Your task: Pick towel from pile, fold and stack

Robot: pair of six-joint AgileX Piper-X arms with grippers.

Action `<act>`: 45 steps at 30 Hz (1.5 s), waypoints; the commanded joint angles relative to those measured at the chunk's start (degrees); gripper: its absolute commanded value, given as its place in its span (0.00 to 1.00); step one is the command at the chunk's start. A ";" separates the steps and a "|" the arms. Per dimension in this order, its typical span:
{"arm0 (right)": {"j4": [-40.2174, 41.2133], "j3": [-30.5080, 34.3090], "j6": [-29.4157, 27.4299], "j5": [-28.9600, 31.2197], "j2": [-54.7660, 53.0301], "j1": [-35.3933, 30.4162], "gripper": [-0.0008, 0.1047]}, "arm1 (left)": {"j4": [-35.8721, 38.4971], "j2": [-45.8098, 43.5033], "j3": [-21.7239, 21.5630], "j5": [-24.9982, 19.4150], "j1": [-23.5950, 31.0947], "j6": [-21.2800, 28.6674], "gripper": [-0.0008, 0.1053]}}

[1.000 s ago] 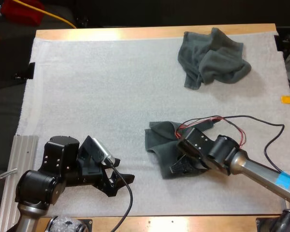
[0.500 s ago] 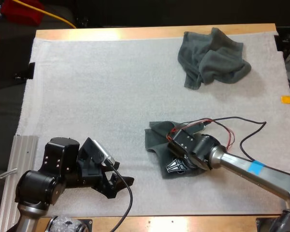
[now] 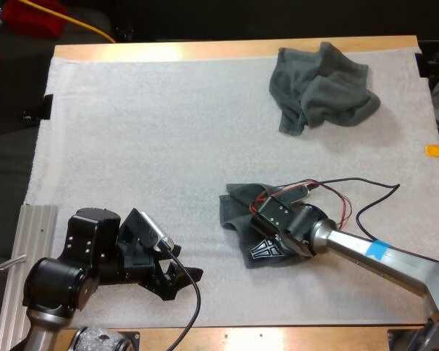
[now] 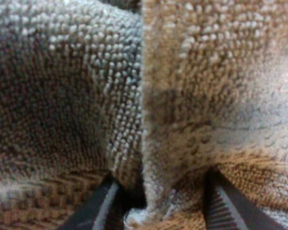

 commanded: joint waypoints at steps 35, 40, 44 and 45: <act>4.41 -0.10 -0.02 1.75 -3.89 -0.10 0.02 | 0.05 -0.43 -0.02 0.97 -0.29 -0.14 0.66; 6.71 -0.10 -0.84 2.05 -9.74 -0.10 0.02 | -0.32 -0.35 0.11 1.63 -0.29 -0.14 0.66; 7.11 -0.10 -0.84 0.88 -13.55 -0.10 0.02 | -0.45 0.88 0.34 2.82 -0.29 -0.14 0.66; 7.01 -0.10 -0.84 0.41 -14.27 -0.10 0.02 | -0.45 1.29 0.43 2.94 -0.29 -0.23 0.66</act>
